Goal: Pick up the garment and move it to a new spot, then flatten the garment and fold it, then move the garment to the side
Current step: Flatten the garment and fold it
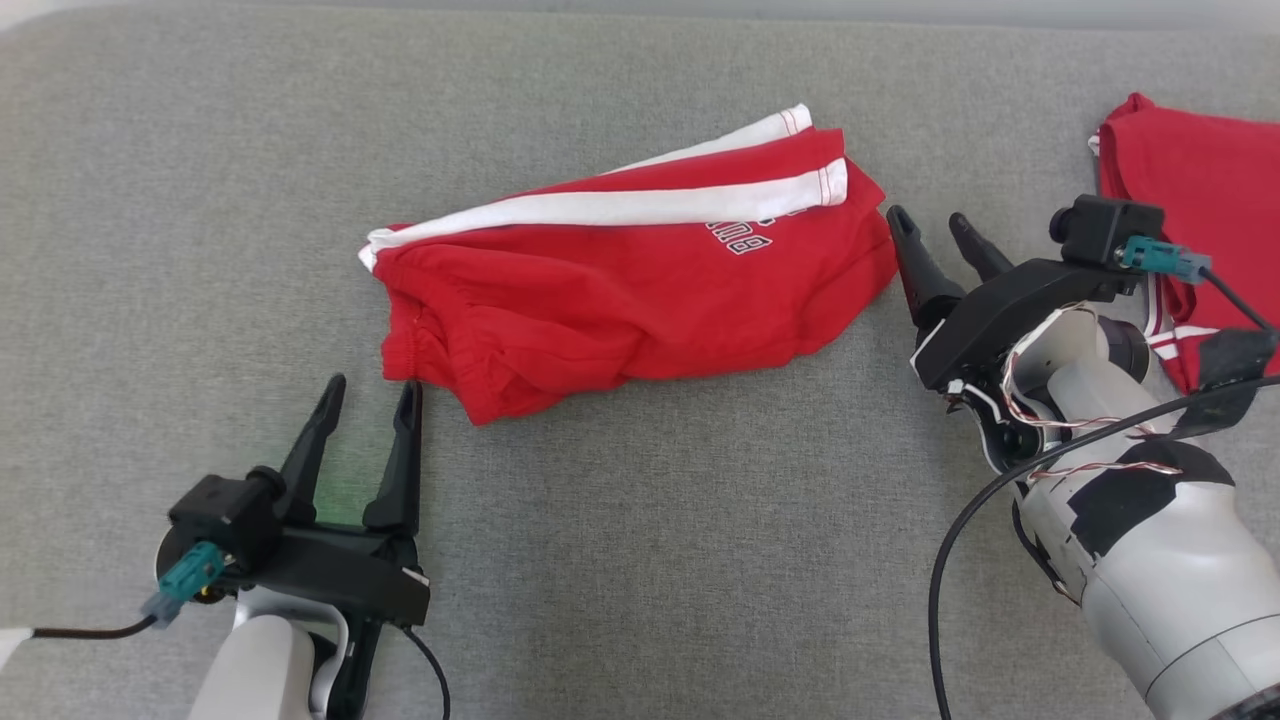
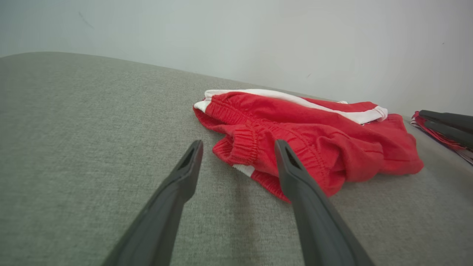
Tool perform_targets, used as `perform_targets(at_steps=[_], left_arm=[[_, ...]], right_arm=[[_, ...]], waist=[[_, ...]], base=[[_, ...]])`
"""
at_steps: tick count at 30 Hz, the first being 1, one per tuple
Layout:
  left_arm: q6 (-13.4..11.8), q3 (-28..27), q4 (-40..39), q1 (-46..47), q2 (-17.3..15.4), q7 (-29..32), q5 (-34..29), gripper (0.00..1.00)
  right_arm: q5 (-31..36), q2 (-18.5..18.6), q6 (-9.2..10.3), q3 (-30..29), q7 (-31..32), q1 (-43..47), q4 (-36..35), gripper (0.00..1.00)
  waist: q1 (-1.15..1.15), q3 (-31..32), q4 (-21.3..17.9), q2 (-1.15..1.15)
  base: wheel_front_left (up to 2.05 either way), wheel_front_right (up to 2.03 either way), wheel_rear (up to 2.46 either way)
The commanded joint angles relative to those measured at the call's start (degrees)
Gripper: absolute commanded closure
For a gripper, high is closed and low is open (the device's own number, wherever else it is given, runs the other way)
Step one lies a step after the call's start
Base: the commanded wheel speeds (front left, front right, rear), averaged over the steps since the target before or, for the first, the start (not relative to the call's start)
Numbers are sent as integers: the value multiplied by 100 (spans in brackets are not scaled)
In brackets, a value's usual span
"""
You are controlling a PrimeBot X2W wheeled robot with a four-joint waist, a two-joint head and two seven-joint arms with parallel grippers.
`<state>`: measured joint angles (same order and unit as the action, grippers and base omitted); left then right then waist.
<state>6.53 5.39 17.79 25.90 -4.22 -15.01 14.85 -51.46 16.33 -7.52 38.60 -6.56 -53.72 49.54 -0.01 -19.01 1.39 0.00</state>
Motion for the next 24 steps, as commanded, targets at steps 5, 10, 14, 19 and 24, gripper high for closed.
perform_targets(at_steps=[5,10,14,19,24], left_arm=[[34,9,279,227,17,-25,-93,0],[56,-69,96,213,50,-25,-134,0],[-51,-221,-381,-95,93,-25,-267,0],[-277,-160,-1145,-623,127,-23,-538,0],[-587,-76,-1919,-1216,127,-24,-566,0]], right_arm=[[-50,-80,5,122,-23,-77,106,0],[-110,-165,5,223,-86,-96,214,0],[-164,-219,5,307,-105,-63,314,0],[-194,-195,5,420,-73,-2,521,0],[-228,-197,5,496,-91,70,745,0]], waist=[[1,-149,-82,0],[1,-157,-70,0],[1,-63,9,0],[1,86,145,0],[1,253,240,0]], base=[[0,0,0],[0,0,0],[0,0,0],[0,0,0],[0,0,0]])
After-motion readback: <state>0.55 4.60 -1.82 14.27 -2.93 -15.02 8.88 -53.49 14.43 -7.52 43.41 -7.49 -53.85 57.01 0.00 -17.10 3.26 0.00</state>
